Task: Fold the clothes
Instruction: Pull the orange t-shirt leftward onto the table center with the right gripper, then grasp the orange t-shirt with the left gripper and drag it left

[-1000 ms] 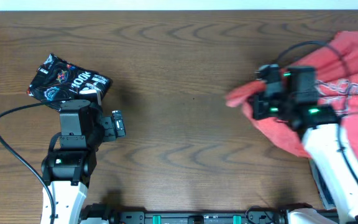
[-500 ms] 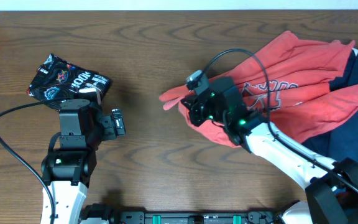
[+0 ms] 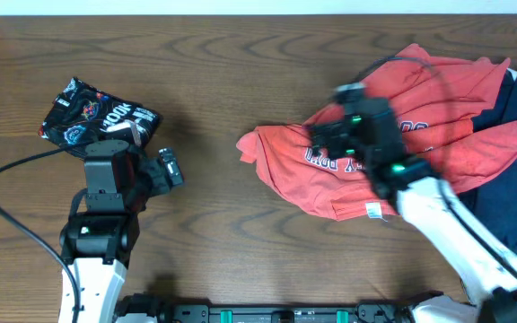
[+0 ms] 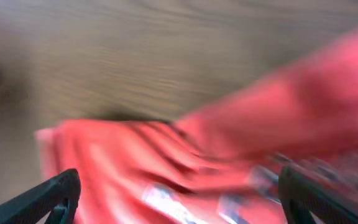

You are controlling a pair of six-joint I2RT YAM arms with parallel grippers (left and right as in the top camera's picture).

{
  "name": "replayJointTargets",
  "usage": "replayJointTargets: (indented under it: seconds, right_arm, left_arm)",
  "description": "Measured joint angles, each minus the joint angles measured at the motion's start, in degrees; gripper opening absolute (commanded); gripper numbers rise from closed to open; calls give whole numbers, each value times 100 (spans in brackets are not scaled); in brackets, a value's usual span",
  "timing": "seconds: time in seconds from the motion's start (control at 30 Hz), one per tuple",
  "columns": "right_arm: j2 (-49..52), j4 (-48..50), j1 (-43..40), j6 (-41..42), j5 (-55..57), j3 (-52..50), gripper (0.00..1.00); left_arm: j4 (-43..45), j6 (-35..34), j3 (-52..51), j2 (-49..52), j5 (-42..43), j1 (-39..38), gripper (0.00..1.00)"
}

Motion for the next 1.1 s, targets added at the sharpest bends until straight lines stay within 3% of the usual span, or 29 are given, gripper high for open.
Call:
replayJointTargets:
  seconds: [0.37, 0.73, 0.77, 0.83, 0.93, 0.97, 1.1]
  right_arm:
    - [-573, -2275, -1692, 337, 466, -7, 99]
    - [-575, -2809, -2181, 337, 623, -9, 99]
    - [-575, -2817, -2181, 337, 623, -9, 99]
    - [-575, -2830, -2179, 337, 623, -9, 99]
    - [-575, -2863, -2179, 337, 625, -9, 99]
    - [-575, -2876, -2181, 337, 625, -9, 99]
    - [-575, -2914, -2179, 337, 625, -9, 99]
  left_arm:
    - [1047, -876, 0, 1902, 1860, -407, 98]
    - [3314, -1241, 4, 3897, 2275, -1934, 98]
    - [3526, -1259, 9, 4033, 2275, -2052, 91]
    - [3895, -1327, 11, 4286, 2229, -2280, 67]
    - [4063, -1294, 9, 4535, 1963, -2522, 15]
    - [4065, -1296, 9, 4572, 1829, -2557, 7]
    - [4070, -1217, 11, 4524, 1342, -2439, 6]
